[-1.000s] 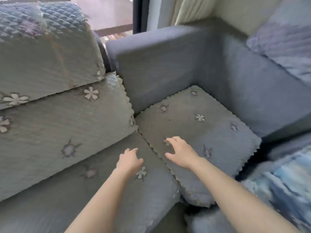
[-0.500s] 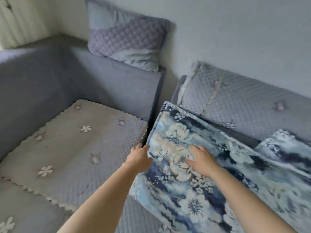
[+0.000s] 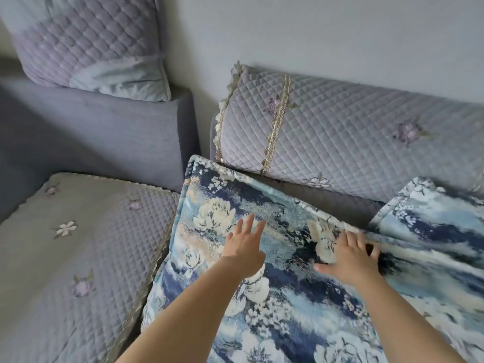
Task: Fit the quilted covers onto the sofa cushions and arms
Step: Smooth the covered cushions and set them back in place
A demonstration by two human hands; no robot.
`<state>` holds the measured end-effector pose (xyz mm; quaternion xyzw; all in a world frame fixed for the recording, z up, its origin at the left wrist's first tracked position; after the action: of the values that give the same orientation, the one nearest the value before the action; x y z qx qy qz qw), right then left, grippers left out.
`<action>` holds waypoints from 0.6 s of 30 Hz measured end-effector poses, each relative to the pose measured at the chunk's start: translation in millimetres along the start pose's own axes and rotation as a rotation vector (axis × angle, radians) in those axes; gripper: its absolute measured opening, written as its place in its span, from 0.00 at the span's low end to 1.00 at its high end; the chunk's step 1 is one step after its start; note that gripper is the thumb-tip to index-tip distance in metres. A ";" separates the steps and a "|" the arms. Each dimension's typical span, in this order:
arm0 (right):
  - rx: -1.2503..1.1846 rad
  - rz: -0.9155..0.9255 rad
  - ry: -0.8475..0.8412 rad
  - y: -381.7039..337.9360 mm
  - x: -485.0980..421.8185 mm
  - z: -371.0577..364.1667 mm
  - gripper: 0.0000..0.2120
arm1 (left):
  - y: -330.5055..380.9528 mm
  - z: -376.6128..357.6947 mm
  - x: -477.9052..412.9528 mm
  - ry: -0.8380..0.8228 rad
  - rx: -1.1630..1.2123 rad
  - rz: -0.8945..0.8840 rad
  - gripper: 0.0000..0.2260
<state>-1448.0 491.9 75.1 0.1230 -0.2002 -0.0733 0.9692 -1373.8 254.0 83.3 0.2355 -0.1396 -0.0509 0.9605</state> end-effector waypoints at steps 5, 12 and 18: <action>-0.003 0.107 0.264 -9.3 -5.7 -4.6 0.30 | 2.3 -5.9 -2.8 0.010 -0.029 -0.071 0.38; -0.330 0.044 0.129 -10.3 29.9 13.9 0.15 | 6.2 -2.0 35.1 0.071 -0.056 -0.059 0.45; -0.370 0.158 0.063 -10.9 103.8 43.6 0.19 | 11.0 44.3 57.6 0.201 -0.155 -0.069 0.50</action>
<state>-1372.4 452.5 149.4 -0.0709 -0.1621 -0.0285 0.9838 -1331.3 234.9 140.1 0.1693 -0.0302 -0.0708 0.9826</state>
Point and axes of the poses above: each hand's wrist, its own x-axis away from the middle knuckle, its own z-axis out of the back of the hand, y = z × x, the point moved 4 cm from there along -x, towards the middle knuckle, and after that the axes turned 14 degrees about -z, right-handed, at the moved point
